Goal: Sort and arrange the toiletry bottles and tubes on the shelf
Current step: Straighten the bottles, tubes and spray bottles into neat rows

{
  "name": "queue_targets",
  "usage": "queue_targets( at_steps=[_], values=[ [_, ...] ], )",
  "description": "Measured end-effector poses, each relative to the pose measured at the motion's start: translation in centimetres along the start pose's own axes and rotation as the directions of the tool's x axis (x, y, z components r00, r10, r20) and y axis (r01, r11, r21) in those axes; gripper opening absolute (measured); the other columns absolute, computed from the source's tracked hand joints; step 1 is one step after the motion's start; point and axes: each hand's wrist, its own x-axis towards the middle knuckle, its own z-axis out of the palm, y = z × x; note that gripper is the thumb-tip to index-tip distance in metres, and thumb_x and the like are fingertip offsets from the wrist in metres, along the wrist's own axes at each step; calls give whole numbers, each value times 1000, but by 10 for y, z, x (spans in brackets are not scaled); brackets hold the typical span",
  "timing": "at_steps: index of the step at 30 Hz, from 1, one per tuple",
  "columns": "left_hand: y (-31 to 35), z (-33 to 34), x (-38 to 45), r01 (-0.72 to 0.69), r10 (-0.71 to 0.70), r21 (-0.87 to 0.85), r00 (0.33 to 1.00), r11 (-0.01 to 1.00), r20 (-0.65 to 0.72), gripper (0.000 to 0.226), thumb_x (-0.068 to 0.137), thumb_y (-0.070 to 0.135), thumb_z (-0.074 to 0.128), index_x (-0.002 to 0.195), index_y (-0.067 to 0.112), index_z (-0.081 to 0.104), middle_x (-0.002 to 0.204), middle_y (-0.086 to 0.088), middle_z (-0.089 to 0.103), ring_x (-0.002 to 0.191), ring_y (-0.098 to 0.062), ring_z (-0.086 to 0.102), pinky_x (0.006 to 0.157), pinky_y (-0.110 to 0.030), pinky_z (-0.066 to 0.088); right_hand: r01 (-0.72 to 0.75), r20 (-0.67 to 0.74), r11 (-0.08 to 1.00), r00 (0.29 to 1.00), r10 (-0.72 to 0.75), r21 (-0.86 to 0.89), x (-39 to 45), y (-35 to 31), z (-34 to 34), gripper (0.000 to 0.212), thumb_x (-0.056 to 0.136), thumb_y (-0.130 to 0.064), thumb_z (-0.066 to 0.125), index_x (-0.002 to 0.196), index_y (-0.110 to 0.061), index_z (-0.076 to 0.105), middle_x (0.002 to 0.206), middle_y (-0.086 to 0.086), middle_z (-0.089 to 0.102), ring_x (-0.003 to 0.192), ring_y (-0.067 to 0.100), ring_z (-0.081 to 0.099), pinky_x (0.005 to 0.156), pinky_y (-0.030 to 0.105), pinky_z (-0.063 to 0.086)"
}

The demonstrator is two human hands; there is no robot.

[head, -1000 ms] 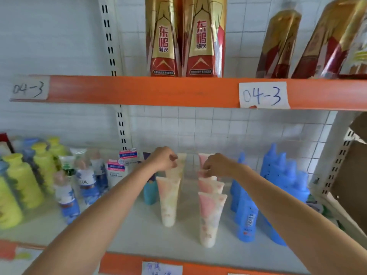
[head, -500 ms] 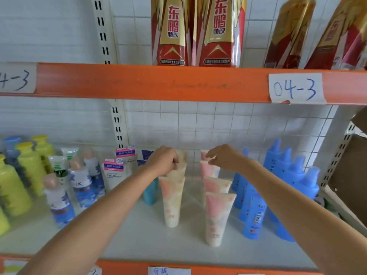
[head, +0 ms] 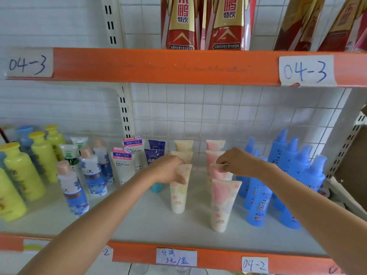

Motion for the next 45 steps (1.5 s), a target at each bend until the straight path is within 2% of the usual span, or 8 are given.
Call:
queue_targets(
  at_steps=[5,10,13,18,25,34,37,45],
  values=[
    [-4,2,0,-15,14,-20,1000,1000,-19,26,74,33,73,76,15,55,77,2,54,78,-18,52,62,-28,36,4,-28,999,1000,-2,50,2,8,6,21,91,-22,55,105,-9,63,107,12,64,100,29,58,89,38,45],
    [-9,5,-4,-33,27,-91,997,995,-67,35,76,34,71,103,15,61,100,-1,61,86,-17,53,68,-28,42,6,-131,999,991,0,41,-19,-5,-11,34,89,-29,59,122,-24,57,123,-2,58,112,16,54,98,35,44],
    [-14,4,-6,-70,48,-159,989,985,-139,32,77,30,71,105,17,64,102,2,64,86,-14,56,67,-27,43,43,-175,998,984,-36,38,-42,-20,-18,29,86,-41,60,110,-26,63,112,-7,61,104,10,55,93,29,45],
    [-17,5,-6,-109,76,-164,978,980,-197,20,75,28,74,87,13,69,86,-5,68,81,-24,61,70,-37,50,9,38,996,999,-6,-91,-59,-37,11,34,86,-37,60,117,-24,53,80,-11,47,83,15,46,63,20,37],
    [-13,9,-9,-178,141,-122,954,976,-263,14,78,23,71,89,16,74,92,-7,71,87,-25,63,74,-37,52,-96,-6,995,995,96,-27,-60,-32,17,40,89,-33,58,127,-21,51,95,7,57,79,20,49,77,31,43],
    [-17,6,-6,-109,78,-134,973,985,-217,16,87,19,61,81,11,73,87,-8,72,82,-26,64,74,-38,52,-47,4,999,999,47,-10,-54,-29,16,53,90,-33,57,139,-33,36,86,-7,50,79,15,47,77,25,41],
    [-18,6,-7,-100,73,-133,978,986,-197,26,91,19,55,76,0,64,79,-14,66,80,-31,61,67,-36,46,-49,-24,999,999,49,6,-49,-28,13,45,86,-36,61,128,-28,49,84,-12,53,83,17,54,81,30,46],
    [-18,-2,-41,-137,107,-68,937,988,-333,29,89,17,54,117,11,62,116,-6,64,105,-22,58,86,-29,44,56,-165,988,983,-80,-144,-40,-55,-3,31,87,-39,58,115,-25,57,109,-6,60,98,17,57,86,33,49]
  ],
)
